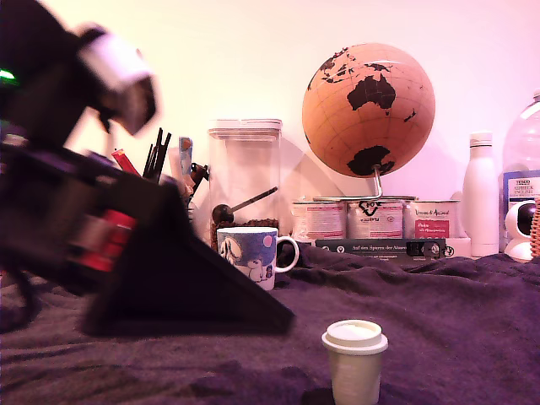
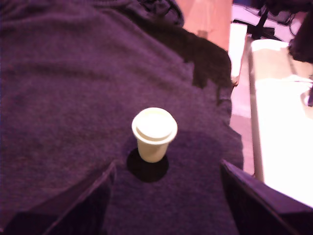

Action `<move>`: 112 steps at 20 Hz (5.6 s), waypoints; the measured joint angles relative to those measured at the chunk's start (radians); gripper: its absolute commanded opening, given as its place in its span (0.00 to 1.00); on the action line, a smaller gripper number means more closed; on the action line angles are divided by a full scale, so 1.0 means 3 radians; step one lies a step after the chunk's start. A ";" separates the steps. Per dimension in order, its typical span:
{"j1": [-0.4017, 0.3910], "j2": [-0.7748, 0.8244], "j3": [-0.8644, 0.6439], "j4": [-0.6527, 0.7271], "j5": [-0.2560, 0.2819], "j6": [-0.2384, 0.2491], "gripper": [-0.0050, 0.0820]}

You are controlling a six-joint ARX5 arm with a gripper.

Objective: Pick up the coffee capsules on the table and drop them inside the coffee cup

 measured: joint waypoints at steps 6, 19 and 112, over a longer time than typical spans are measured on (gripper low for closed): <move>-0.0050 0.0130 0.0164 -0.0228 -0.0006 -0.0022 0.77; -0.0169 0.0738 0.0949 -0.0750 -0.0011 -0.0062 0.77; 0.1630 -0.0084 0.1253 -0.0518 -0.0323 -0.0154 0.22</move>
